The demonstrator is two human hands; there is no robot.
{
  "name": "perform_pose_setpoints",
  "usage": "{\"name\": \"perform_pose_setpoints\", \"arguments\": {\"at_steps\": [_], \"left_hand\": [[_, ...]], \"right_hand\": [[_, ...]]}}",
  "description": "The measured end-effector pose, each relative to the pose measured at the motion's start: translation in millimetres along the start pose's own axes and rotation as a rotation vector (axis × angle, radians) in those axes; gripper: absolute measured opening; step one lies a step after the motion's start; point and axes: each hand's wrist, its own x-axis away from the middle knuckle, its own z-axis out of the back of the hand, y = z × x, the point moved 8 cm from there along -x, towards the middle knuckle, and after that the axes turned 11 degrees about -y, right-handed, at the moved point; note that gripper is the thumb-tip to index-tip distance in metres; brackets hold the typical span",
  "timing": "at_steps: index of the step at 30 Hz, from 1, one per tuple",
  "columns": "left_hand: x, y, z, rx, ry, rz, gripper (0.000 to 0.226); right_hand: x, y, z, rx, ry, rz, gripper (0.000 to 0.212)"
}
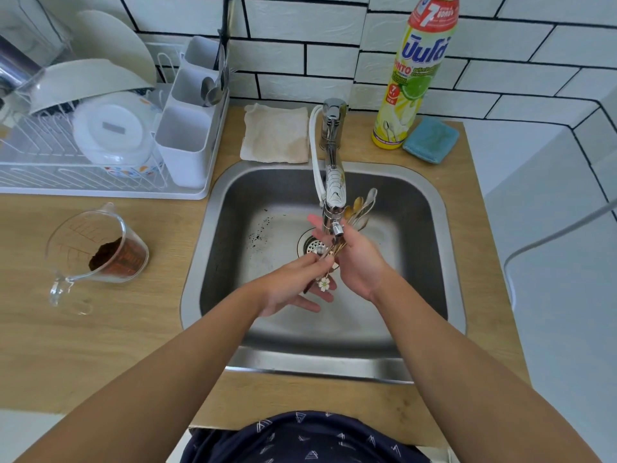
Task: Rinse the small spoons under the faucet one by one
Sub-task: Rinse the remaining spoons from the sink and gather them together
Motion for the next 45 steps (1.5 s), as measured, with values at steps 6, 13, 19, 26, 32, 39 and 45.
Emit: {"name": "perform_pose_setpoints", "arguments": {"at_steps": [6, 13, 19, 26, 32, 39, 45], "left_hand": [[7, 3, 3, 0.064, -0.012, -0.04, 0.03], [10, -2, 1, 0.114, -0.012, -0.089, 0.029], [20, -10, 11, 0.034, 0.028, -0.102, 0.026], [29, -27, 14, -0.02, 0.027, -0.024, 0.026], [29, -30, 14, 0.05, -0.008, 0.017, 0.03], [27, -38, 12, 0.045, 0.058, 0.003, 0.03], [27, -34, 10, 0.023, 0.126, -0.06, 0.023]], "right_hand": [[-4, 0, -7, 0.354, -0.034, -0.047, 0.036], [-2, 10, -17, 0.526, -0.238, -0.132, 0.038], [-10, 7, 24, 0.324, -0.052, -0.006, 0.029], [-12, 2, 27, 0.37, 0.032, 0.168, 0.025], [-7, -6, 15, 0.334, 0.037, 0.222, 0.035], [-3, -6, 15, 0.44, 0.0, 0.157, 0.027], [-5, 17, 34, 0.216, 0.144, 0.105, 0.043]]}}
